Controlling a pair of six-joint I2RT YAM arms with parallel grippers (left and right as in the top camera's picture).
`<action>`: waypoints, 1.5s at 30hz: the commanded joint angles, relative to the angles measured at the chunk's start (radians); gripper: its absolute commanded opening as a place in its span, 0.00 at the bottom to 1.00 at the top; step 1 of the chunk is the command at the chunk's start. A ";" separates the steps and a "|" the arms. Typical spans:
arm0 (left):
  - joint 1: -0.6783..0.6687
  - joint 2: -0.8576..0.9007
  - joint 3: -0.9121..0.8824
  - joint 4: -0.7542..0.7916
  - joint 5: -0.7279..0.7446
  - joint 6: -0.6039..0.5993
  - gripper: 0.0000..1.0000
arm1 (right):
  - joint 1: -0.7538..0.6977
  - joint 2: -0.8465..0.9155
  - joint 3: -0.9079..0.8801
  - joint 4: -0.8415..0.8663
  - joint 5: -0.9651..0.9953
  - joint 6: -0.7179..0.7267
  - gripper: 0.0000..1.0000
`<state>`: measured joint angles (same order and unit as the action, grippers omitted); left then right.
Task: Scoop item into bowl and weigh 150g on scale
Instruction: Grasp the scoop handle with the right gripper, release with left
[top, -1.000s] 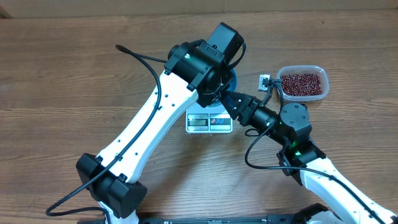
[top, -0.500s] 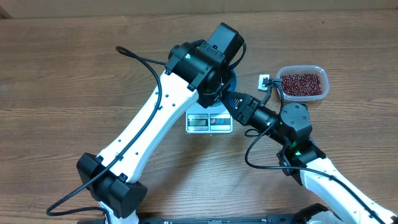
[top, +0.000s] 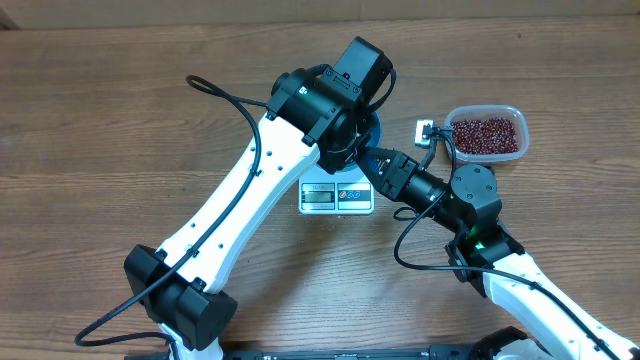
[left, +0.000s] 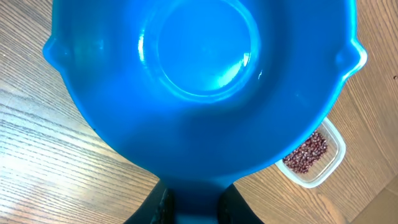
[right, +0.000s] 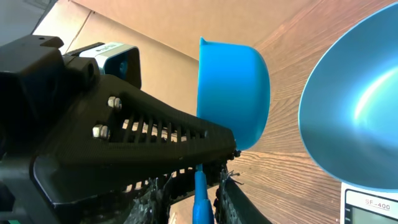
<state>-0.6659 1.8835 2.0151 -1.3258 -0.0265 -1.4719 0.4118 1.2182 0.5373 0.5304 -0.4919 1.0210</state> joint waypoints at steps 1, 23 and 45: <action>-0.007 0.007 0.005 0.021 0.015 -0.048 0.05 | 0.004 -0.003 0.015 -0.016 -0.034 0.031 0.24; -0.006 0.007 0.005 0.021 -0.035 -0.054 0.04 | 0.004 -0.003 0.015 -0.031 -0.092 0.052 0.24; -0.006 0.007 0.005 -0.002 -0.037 -0.054 0.04 | 0.002 -0.003 0.015 0.016 0.004 0.045 0.24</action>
<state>-0.6659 1.8839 2.0148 -1.3205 -0.0540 -1.5131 0.4084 1.2182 0.5377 0.5293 -0.5163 1.0718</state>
